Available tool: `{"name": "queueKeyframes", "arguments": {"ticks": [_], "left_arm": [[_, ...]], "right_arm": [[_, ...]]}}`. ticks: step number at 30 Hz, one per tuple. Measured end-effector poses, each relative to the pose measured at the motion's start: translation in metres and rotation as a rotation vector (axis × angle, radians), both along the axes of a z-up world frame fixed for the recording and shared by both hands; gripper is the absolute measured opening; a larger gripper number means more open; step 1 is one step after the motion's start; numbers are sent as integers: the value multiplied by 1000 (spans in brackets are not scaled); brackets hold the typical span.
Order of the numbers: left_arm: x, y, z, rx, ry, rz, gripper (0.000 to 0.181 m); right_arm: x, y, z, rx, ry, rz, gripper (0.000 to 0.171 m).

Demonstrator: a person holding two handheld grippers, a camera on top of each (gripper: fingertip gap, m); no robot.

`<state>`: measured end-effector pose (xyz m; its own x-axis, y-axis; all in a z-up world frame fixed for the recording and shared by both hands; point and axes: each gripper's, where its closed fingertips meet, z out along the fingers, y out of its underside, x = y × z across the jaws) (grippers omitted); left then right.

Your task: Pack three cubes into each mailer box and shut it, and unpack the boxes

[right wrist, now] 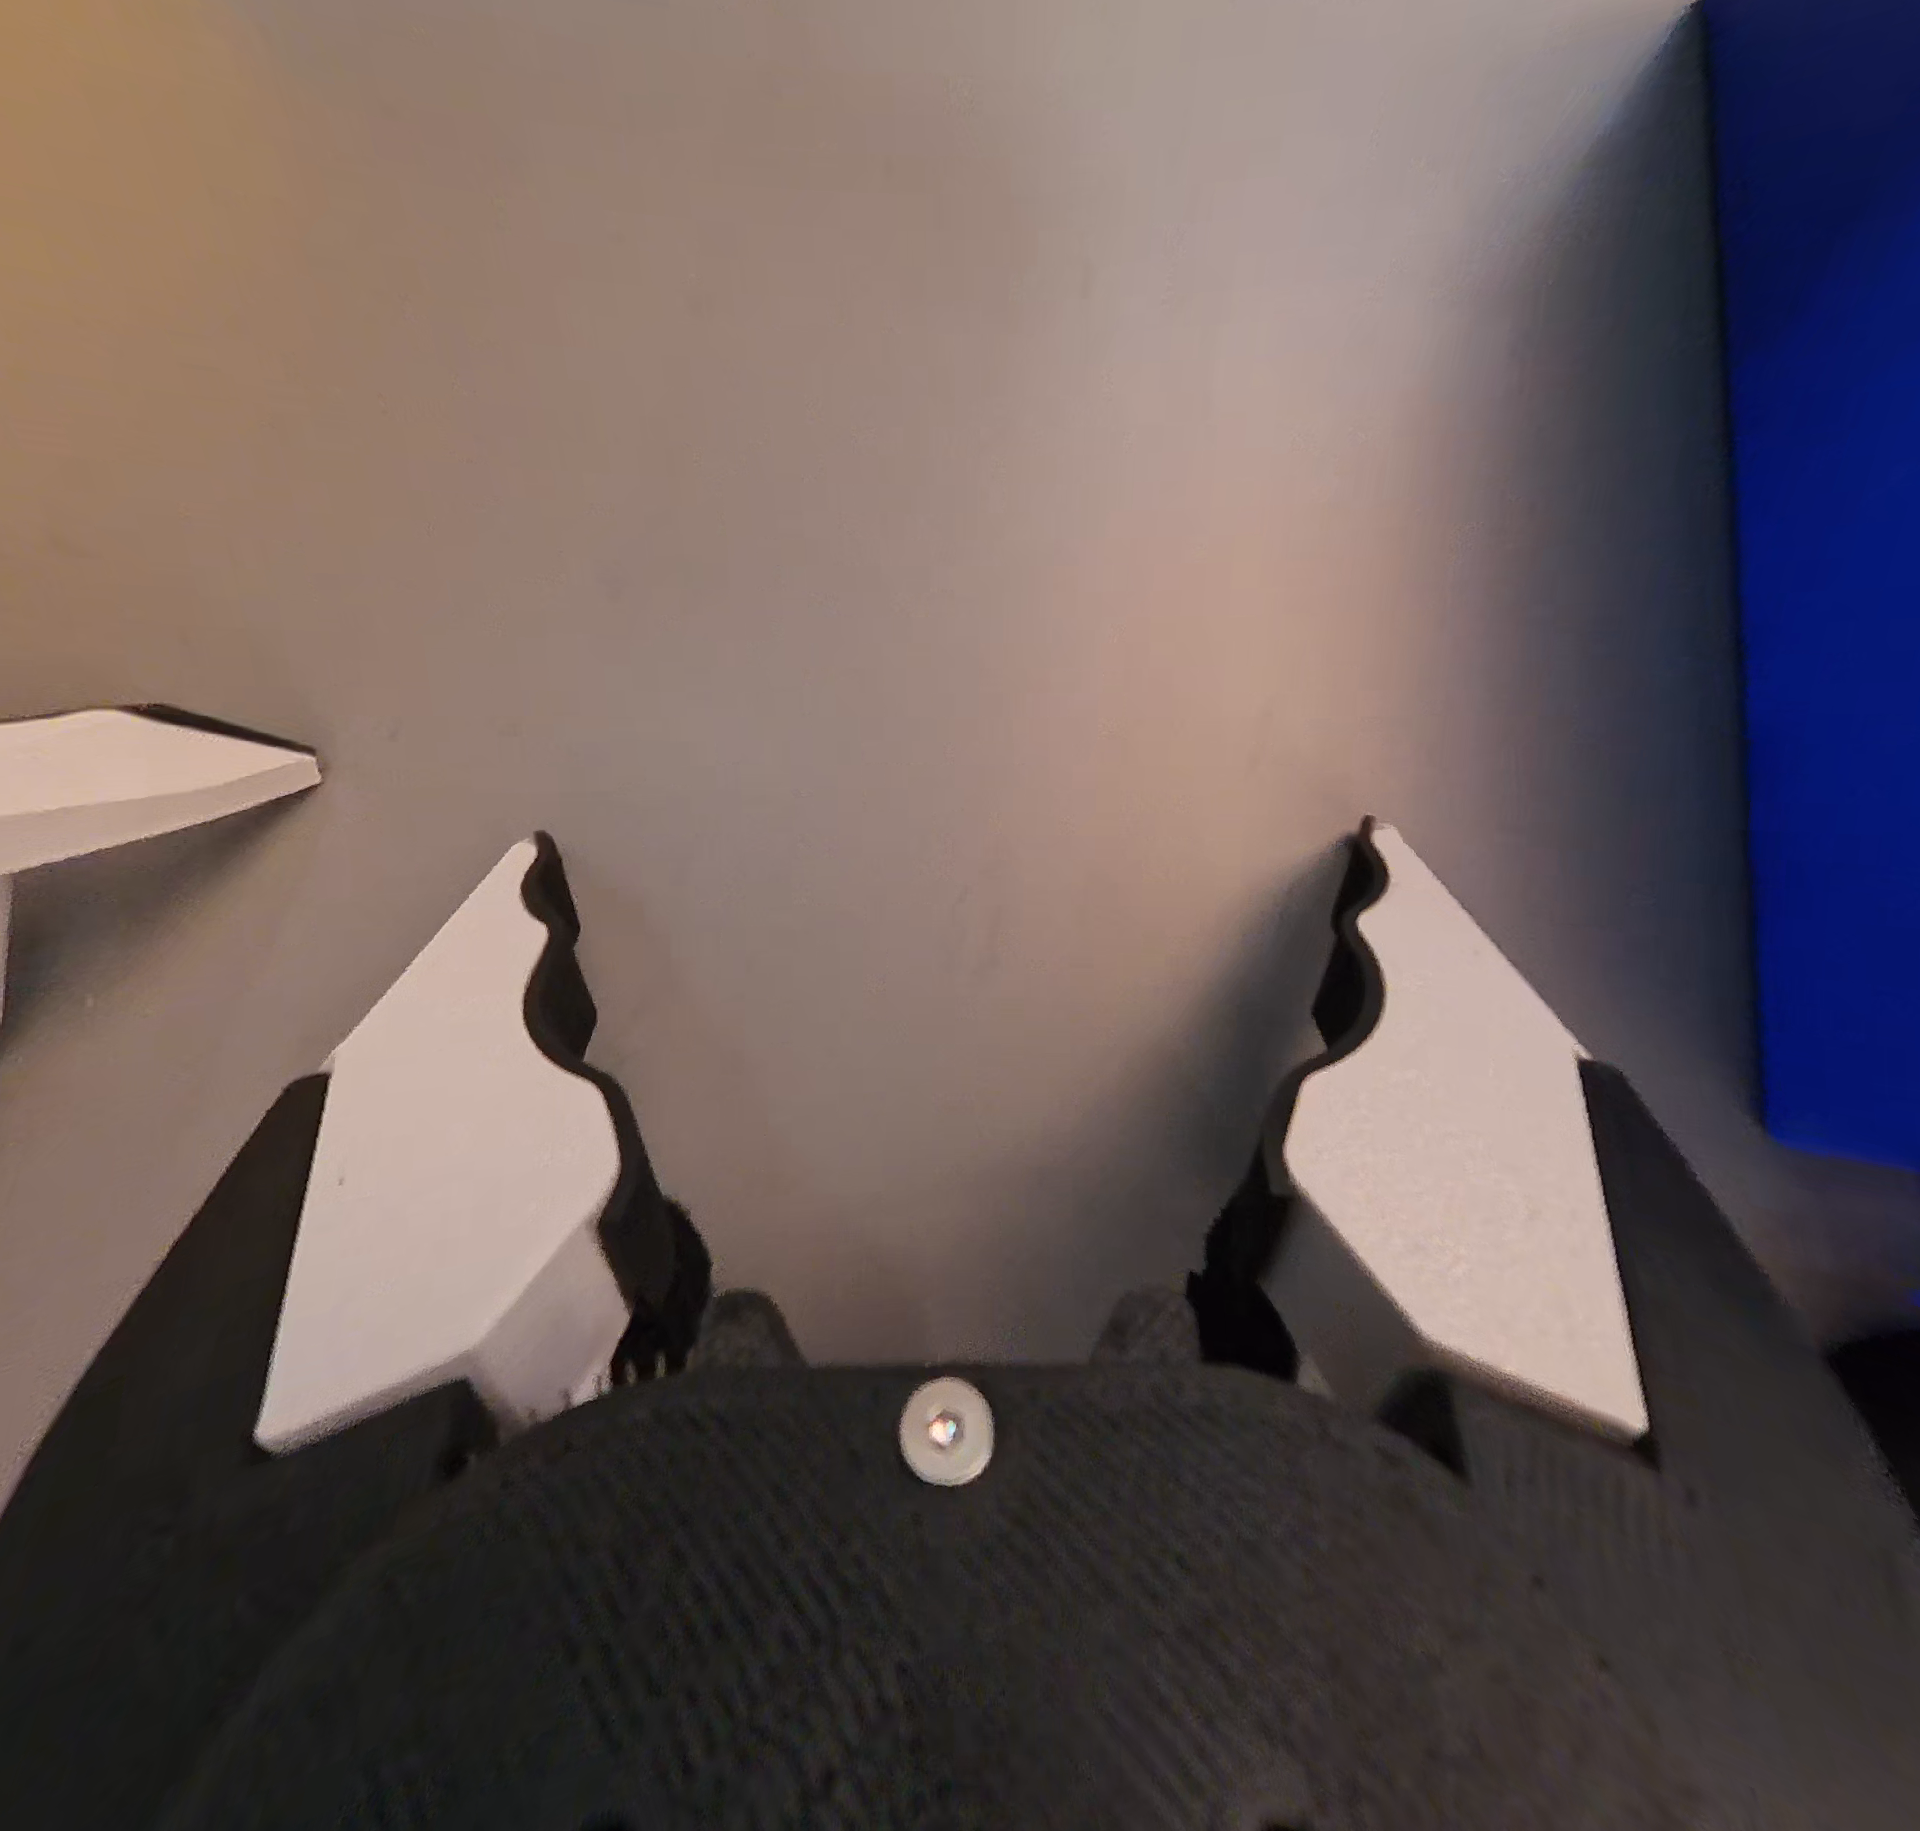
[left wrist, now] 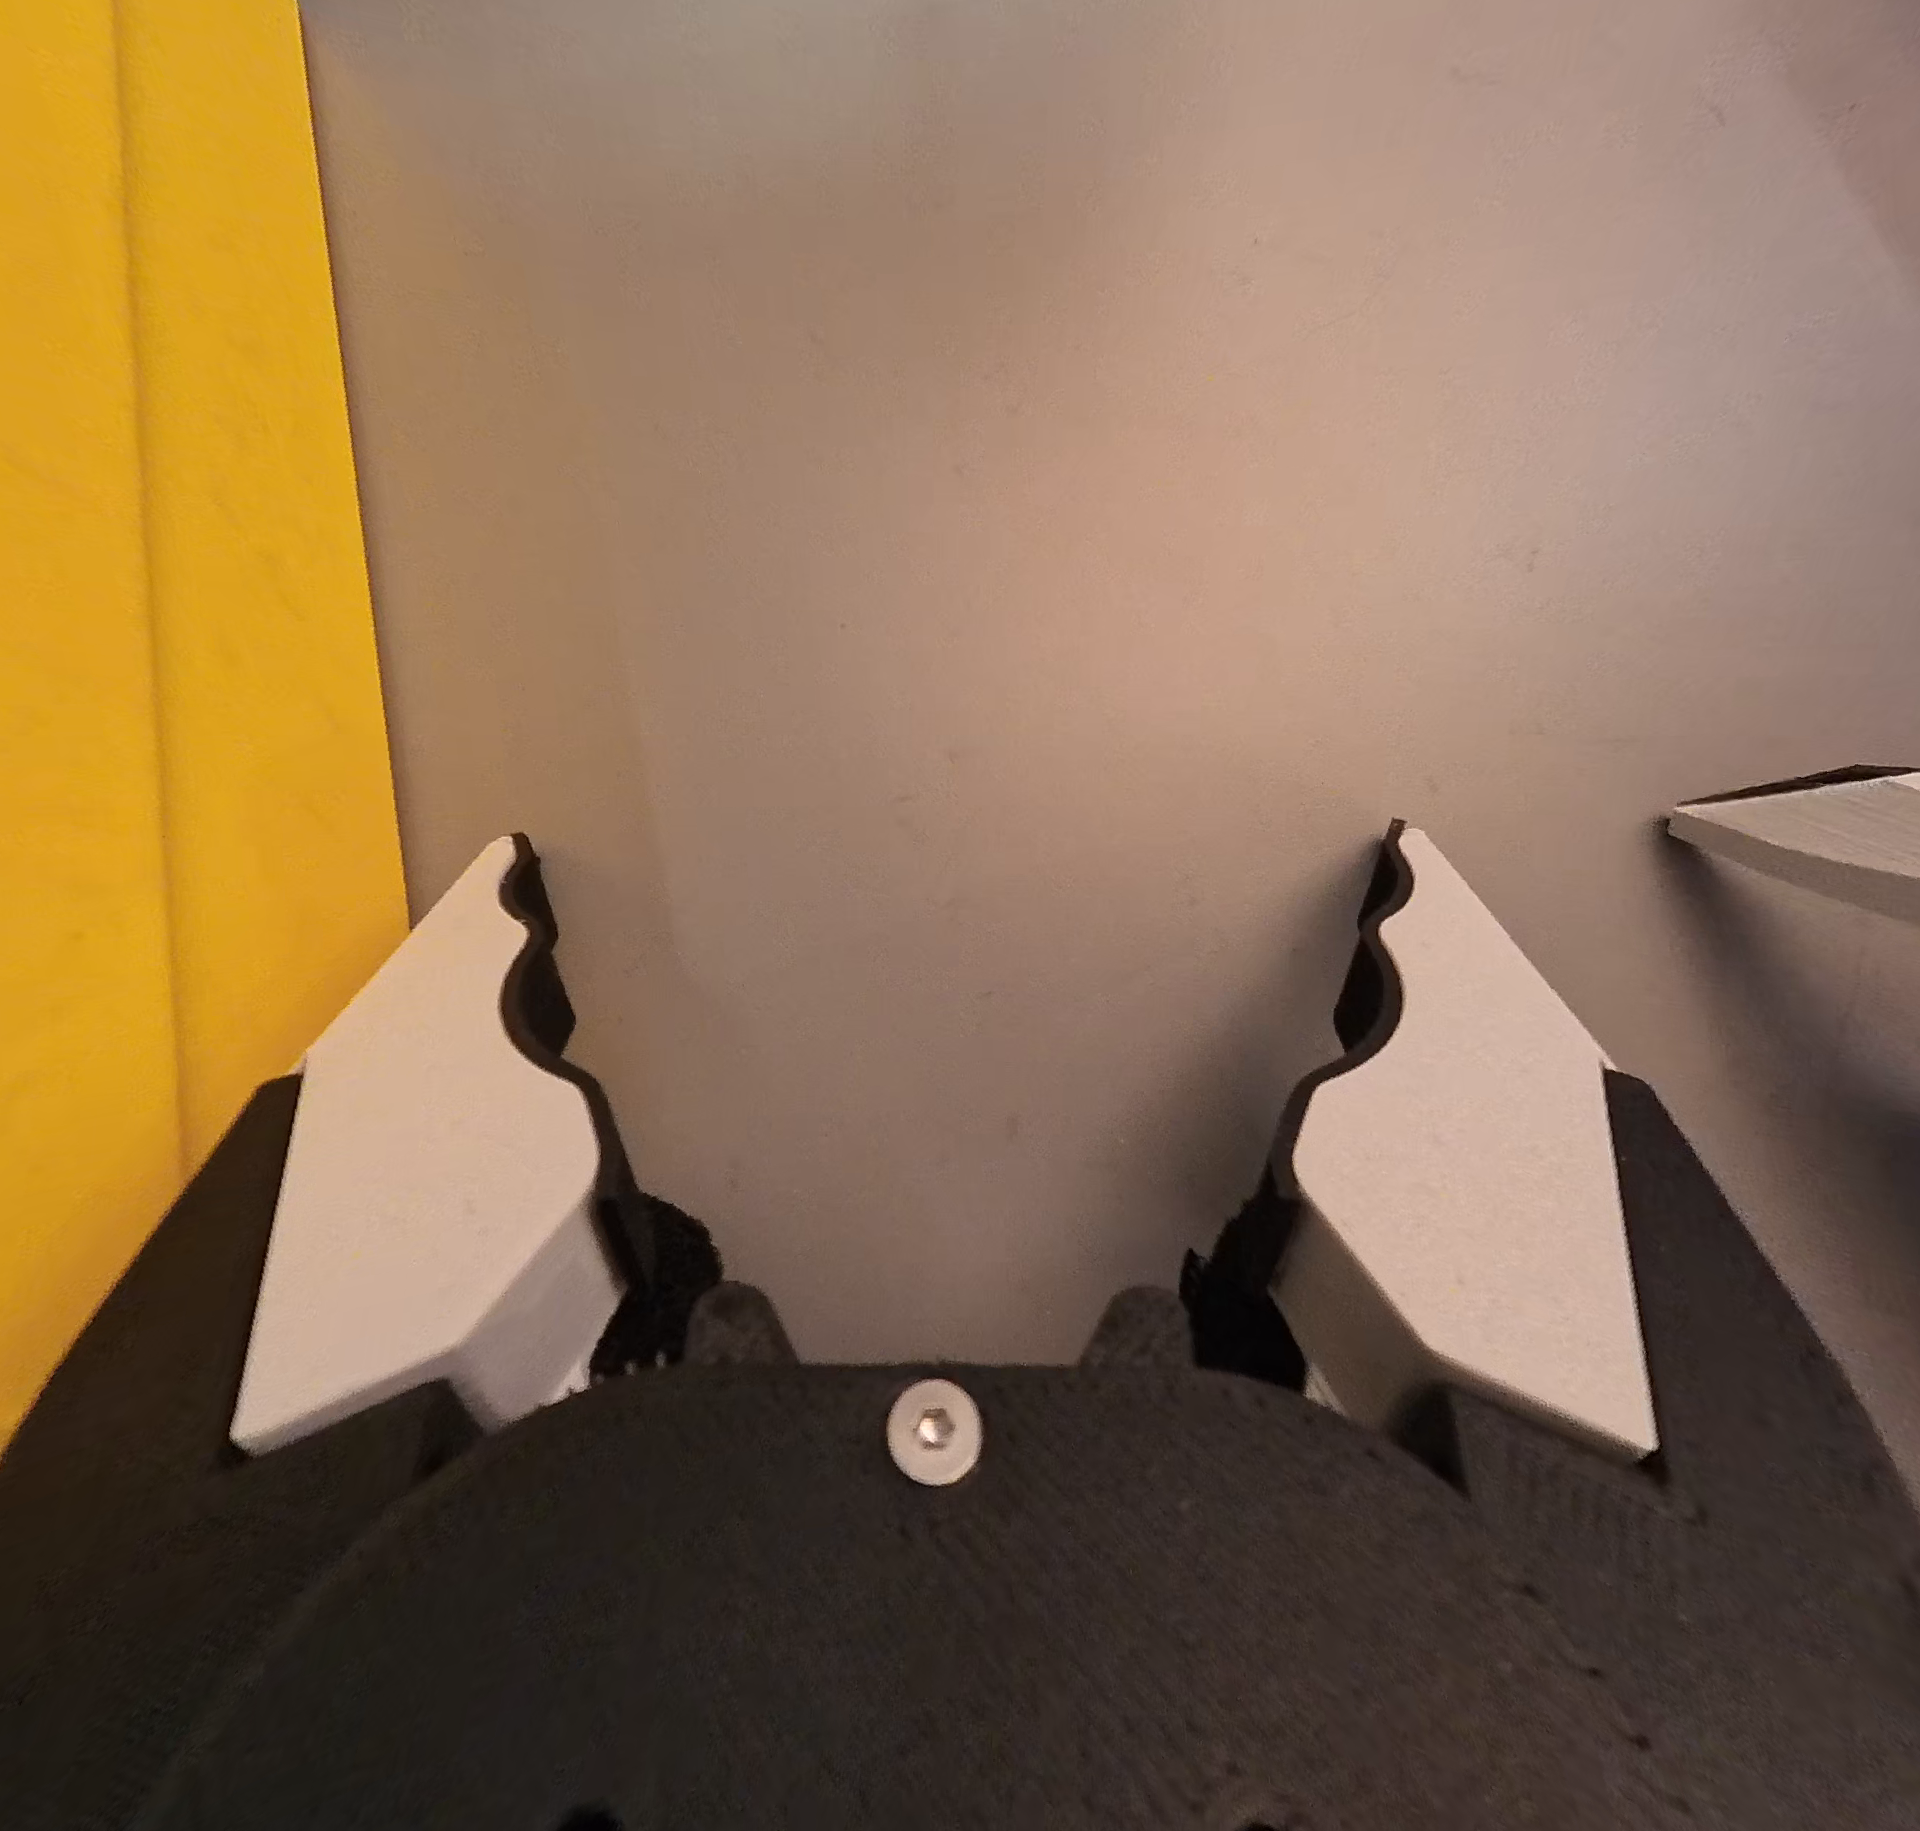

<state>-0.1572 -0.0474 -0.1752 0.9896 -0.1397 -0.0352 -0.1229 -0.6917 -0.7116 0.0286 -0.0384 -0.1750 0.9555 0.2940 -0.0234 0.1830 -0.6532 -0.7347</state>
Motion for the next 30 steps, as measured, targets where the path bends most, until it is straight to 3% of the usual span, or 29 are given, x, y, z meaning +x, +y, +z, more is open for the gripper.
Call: {"name": "queueKeyframes", "arguments": {"ticks": [9, 12, 13, 15, 18, 20, 21, 23, 26, 28, 30], "left_arm": [[3, 10, -2, -19, 1, 44, 157], [6, 14, -2, -22, 1, 4, 155], [7, 17, -1, -16, -1, -11, 153], [16, 22, 10, 2, -44, -47, 115], [28, 26, 85, 288, -128, -111, 98], [19, 22, 162, 584, -125, -104, 101], [10, 18, 200, 725, -116, -94, 112], [-8, 9, 267, 903, -126, -92, 114], [-36, 6, 342, 931, -226, -138, 116], [-63, 5, 382, 928, -258, -153, 115], [-104, 7, 405, 905, -233, -90, 112]], "right_arm": [[-3, 9, -1, -7, 0, 75, 147], [1, 12, 1, 4, -3, 95, 138], [-1, 10, 5, 14, 7, 128, 124], [1, 12, 34, 126, 34, 157, 119], [19, 17, 129, 507, 17, 163, 119], [40, 14, 195, 733, -16, 172, 132], [54, 16, 222, 797, -30, 174, 136], [92, 29, 269, 839, -44, 132, 139], [165, 58, 329, 836, -47, 39, 135], [212, 76, 343, 750, -30, 12, 118], [254, 91, 328, 595, 40, -27, 103]]}}
